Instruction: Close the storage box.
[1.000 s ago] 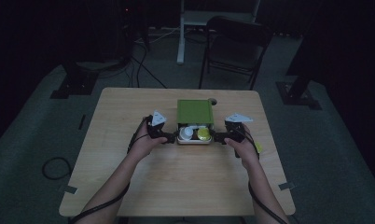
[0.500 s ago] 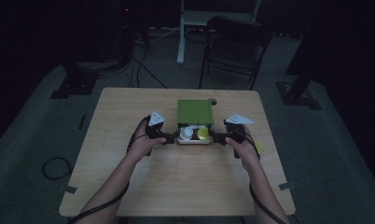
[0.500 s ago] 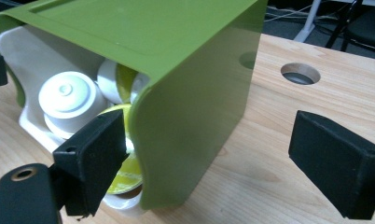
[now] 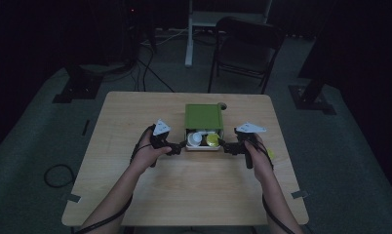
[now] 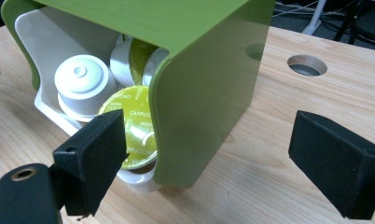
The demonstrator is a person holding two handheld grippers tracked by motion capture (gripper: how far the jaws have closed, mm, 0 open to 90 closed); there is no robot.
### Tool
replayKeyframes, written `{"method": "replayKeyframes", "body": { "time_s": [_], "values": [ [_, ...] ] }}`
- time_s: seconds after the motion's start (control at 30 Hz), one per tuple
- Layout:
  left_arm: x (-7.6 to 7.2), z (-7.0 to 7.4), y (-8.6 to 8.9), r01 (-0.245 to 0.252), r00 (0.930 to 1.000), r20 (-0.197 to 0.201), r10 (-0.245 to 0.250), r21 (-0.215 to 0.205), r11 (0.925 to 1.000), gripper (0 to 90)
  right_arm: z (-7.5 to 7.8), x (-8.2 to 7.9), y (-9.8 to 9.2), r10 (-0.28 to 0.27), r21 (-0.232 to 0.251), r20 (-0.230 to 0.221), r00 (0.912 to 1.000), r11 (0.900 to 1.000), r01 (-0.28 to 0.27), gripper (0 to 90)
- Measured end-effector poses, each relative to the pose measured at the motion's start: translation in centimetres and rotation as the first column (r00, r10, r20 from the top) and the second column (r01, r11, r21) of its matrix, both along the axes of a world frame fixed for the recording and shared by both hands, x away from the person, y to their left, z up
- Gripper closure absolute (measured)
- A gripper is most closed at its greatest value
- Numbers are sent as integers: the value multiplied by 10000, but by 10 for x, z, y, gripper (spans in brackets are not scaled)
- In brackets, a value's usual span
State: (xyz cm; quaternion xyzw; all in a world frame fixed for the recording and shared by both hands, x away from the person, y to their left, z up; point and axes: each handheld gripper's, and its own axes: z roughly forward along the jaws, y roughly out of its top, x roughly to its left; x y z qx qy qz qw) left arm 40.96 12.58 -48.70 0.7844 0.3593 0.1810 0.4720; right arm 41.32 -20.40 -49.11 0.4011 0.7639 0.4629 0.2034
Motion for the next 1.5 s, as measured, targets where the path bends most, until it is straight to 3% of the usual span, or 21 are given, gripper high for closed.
{"method": "replayKeyframes", "body": {
  "time_s": [0.63,1.5],
  "values": [
    [-24,-5,22,-327,9993,-186,332,292,9990,57,-5,-15,-15,-297,-128,-179,9994,9995,295,110],
    [-60,-33,59,-867,9917,-895,926,678,9939,57,-37,-53,-43,-580,-554,-813,9950,9970,536,110]
  ]
}}
